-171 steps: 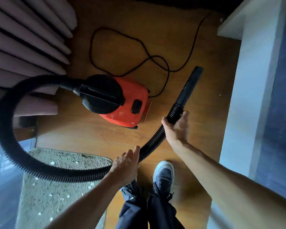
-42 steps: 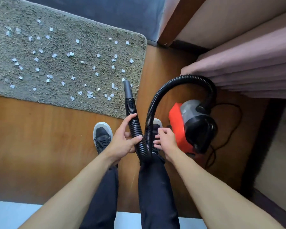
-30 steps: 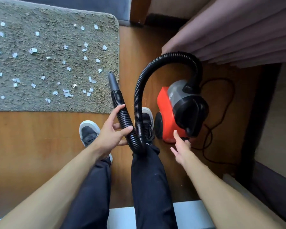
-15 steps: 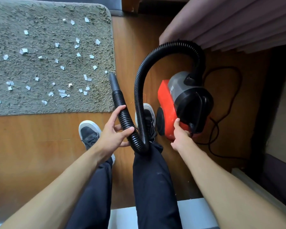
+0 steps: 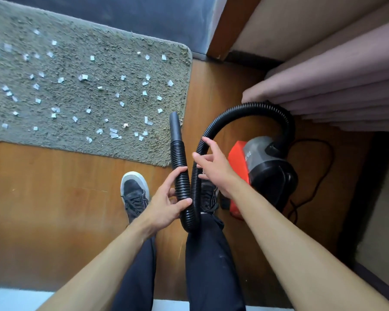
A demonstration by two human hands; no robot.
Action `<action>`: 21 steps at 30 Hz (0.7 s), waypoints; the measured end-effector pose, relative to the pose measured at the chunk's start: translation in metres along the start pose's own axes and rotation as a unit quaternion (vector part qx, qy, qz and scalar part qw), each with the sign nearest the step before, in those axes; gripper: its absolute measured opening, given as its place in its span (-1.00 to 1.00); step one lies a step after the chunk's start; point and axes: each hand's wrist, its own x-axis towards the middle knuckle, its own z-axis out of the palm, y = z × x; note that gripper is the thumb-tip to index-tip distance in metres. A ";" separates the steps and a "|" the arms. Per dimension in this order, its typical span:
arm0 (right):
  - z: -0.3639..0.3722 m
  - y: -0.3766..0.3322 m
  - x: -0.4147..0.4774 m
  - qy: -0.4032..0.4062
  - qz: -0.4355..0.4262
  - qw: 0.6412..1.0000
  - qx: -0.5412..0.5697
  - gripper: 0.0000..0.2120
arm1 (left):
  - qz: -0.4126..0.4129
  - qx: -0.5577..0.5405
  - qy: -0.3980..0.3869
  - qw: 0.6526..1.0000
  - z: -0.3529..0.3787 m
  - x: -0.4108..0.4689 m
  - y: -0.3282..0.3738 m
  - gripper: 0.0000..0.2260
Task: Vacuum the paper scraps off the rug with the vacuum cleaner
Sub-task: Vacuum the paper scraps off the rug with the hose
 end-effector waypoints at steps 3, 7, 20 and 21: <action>0.010 -0.028 0.010 -0.090 -0.008 0.994 -0.066 -0.49 | 0.008 0.010 -0.008 1.000 -0.003 -0.003 -0.002 -0.36; 0.025 -0.042 0.015 -0.154 -0.001 0.980 -0.129 -0.46 | 0.021 0.001 -0.012 1.000 -0.008 -0.007 -0.006 -0.37; 0.058 -0.037 0.023 -0.213 0.038 0.968 -0.126 -0.36 | 0.068 -0.119 0.052 0.989 -0.019 -0.026 -0.032 -0.50; 0.061 -0.036 0.024 -0.217 0.040 0.967 -0.126 -0.36 | 0.066 -0.128 0.057 0.988 -0.020 -0.026 -0.033 -0.50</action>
